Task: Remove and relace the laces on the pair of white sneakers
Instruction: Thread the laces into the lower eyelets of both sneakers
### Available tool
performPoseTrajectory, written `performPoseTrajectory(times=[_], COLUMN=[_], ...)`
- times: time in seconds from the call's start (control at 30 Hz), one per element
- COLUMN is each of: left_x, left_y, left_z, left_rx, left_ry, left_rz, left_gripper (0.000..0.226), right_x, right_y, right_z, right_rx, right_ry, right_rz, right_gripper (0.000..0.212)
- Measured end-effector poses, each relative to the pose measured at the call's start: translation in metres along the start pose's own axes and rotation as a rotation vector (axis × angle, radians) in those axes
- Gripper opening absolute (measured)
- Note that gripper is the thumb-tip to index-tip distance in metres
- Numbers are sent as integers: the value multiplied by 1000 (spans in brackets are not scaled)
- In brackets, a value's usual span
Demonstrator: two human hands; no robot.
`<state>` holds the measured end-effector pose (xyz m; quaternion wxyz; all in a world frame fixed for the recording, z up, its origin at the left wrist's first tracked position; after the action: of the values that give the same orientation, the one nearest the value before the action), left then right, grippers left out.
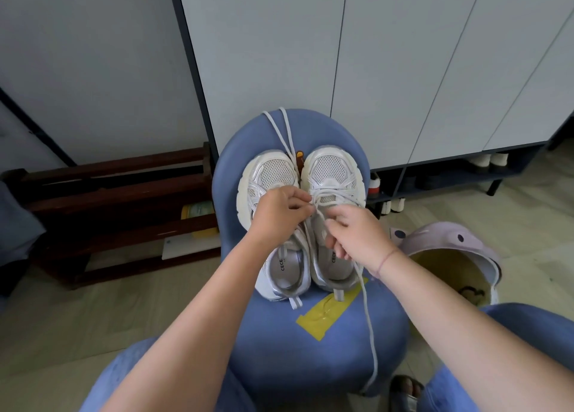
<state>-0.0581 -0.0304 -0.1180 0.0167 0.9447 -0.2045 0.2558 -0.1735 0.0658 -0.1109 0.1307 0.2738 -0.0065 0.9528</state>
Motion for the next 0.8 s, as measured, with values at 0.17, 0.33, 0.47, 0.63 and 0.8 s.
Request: performPoseTrajectory(times=[0.17, 0.33, 0.47, 0.63, 0.8], left_x=[0, 0, 0, 0, 0], left_y=[0, 1, 1, 0, 1], left_z=[1, 3, 3, 3, 3], left_rx=[5, 27, 37, 41, 40], left_ry=[-15, -59, -72, -83, -85], left_rz=[9, 28, 34, 34, 28], left_gripper=[15, 12, 13, 12, 11], right_x=[-10, -9, -24, -24, 0], right_y=[16, -13, -62, -86, -36], right_z=[-7, -11, -19, -26, 3], right_rx=[-86, -136, -249, -260, -35], right_ry=[124, 259, 255, -28, -34], right_rz=[10, 209, 566, 780, 213], right_gripper=[26, 23, 21, 21, 22])
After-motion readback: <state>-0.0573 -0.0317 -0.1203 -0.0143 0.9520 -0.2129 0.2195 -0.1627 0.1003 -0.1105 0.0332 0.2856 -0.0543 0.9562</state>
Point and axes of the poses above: each hand's wrist, its own y-axis towards the middle knuckle, its own x-axis out of the back of the hand, z = x × y, the point moved 5 cm from there along y, towards the middle knuckle, and after that the axes turned 10 degrees about x, right-handed, at the moved point
